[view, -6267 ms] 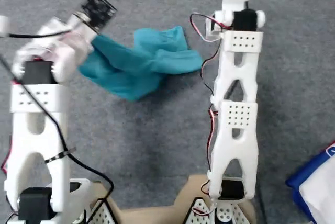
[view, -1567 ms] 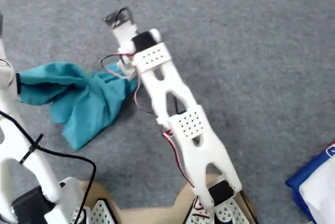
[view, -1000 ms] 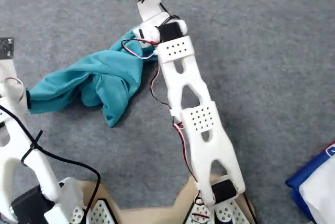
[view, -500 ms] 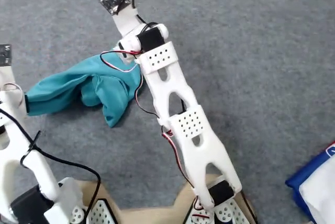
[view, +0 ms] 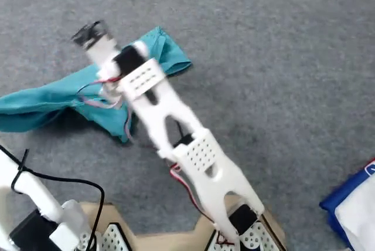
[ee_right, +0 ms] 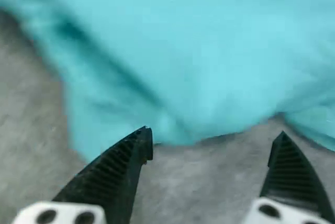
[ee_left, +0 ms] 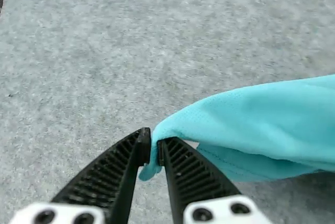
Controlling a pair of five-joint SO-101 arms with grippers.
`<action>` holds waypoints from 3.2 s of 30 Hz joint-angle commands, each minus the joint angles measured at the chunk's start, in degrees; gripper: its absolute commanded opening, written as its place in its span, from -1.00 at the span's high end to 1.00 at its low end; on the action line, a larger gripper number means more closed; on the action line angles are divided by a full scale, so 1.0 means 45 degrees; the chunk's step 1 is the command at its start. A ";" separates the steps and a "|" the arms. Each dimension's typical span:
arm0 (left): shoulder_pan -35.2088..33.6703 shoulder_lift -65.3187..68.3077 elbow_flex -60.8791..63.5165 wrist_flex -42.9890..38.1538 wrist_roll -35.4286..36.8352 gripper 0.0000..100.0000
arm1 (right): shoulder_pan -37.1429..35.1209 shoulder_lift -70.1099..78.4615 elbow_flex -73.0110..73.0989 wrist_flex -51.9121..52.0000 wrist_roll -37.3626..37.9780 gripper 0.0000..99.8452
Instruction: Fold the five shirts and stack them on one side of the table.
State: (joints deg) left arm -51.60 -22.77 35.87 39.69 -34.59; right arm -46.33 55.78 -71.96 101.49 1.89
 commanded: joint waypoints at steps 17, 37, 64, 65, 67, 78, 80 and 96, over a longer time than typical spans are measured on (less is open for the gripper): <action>0.0059 -0.0068 0.0625 -0.0996 -0.0098 0.96 | -0.1280 -0.2608 0.6926 -0.1563 -0.0137 0.30; -0.0020 -0.0088 0.0625 -0.0899 -0.0098 0.96 | -0.1690 -0.1944 0.6926 -0.4571 -0.0137 0.97; -0.0039 -0.0166 0.0645 -0.0899 -0.0098 0.96 | -0.0459 -0.1416 0.0518 -0.1074 1.0276 0.99; -0.0039 -0.0166 0.0645 -0.0899 -0.0098 0.96 | -0.0596 -0.0830 0.0479 -0.1719 1.0335 0.99; -0.0020 -0.0166 0.0645 -0.0899 -0.0098 0.96 | -0.0869 0.0322 0.0381 -0.3204 1.0354 0.99; -0.0078 -0.0166 0.0625 -0.0899 -0.0098 0.96 | -0.2042 0.2628 -0.2139 -0.4513 0.9924 0.63; -0.0078 -0.0166 0.0625 -0.0899 -0.0098 0.96 | -0.2022 0.2569 -0.2667 -0.3282 0.9690 0.46; 0.0039 -0.0166 0.0645 -0.0899 -0.0098 0.96 | -0.0557 0.0440 -0.4112 0.0176 0.9299 0.45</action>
State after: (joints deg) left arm -51.60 -22.77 39.03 36.09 -34.59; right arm -50.02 64.40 -91.47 101.32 44.35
